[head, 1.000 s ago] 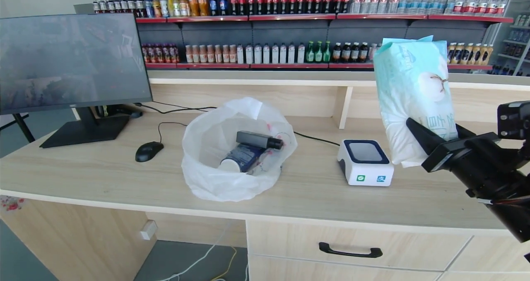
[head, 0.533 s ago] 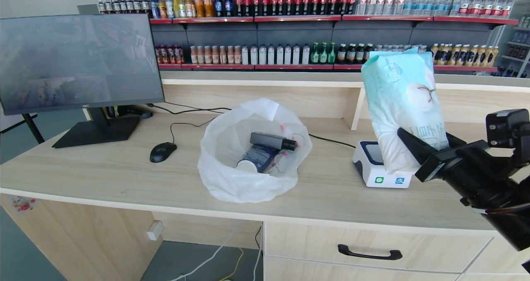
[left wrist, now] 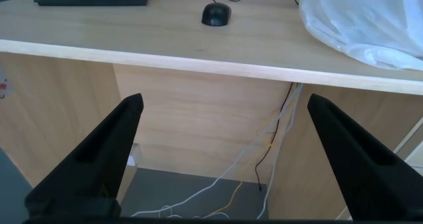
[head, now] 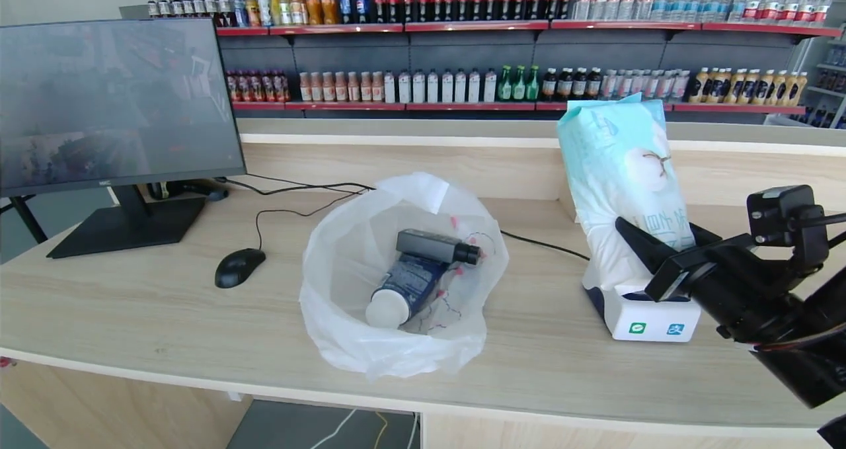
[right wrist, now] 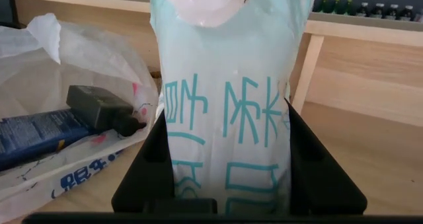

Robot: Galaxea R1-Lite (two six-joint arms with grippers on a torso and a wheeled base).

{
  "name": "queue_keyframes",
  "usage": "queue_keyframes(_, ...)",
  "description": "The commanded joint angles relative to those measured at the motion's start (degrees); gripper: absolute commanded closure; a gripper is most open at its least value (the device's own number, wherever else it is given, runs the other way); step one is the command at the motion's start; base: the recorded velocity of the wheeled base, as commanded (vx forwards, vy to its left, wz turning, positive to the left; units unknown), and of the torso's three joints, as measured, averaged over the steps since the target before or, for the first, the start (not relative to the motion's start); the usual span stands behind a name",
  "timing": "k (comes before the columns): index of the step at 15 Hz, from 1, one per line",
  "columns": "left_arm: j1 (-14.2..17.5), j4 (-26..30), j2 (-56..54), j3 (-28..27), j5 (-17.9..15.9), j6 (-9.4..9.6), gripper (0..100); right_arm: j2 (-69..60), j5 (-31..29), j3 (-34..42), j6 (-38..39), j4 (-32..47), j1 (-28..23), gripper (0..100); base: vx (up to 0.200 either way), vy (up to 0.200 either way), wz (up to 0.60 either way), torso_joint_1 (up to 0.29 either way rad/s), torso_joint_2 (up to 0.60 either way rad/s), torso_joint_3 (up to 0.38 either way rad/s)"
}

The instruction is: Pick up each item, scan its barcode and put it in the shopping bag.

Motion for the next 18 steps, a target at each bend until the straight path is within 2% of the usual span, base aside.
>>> queue_keyframes(1, 0.00, -0.01, -0.02, 0.00, -0.02, 0.00, 0, 1.51, -0.90, 0.25, -0.04, -0.08, 0.39, 100, 0.000, 0.000, 0.00, 0.000, 0.00, 0.000)
queue_keyframes(4, 0.00, -0.01, -0.02, 0.00, -0.02, 0.00, 0, 2.12, -3.80, 0.43, 0.05, -0.08, 0.48, 100, 0.000, 0.000, 0.00, 0.000, 0.00, 0.000)
queue_keyframes(6, 0.00, -0.01, -0.02, 0.00, -0.02, 0.00, 0, 1.42, -7.32, 3.24, 0.40, -0.08, 0.57, 100, 0.000, 0.000, 0.00, 0.000, 0.00, 0.000)
queue_keyframes(18, 0.00, -0.01, -0.02, 0.00, -0.02, 0.08, 0, 0.54, -7.49, 5.09, 0.93, -0.08, 0.48, 100, 0.000, 0.000, 0.00, 0.000, 0.00, 0.000)
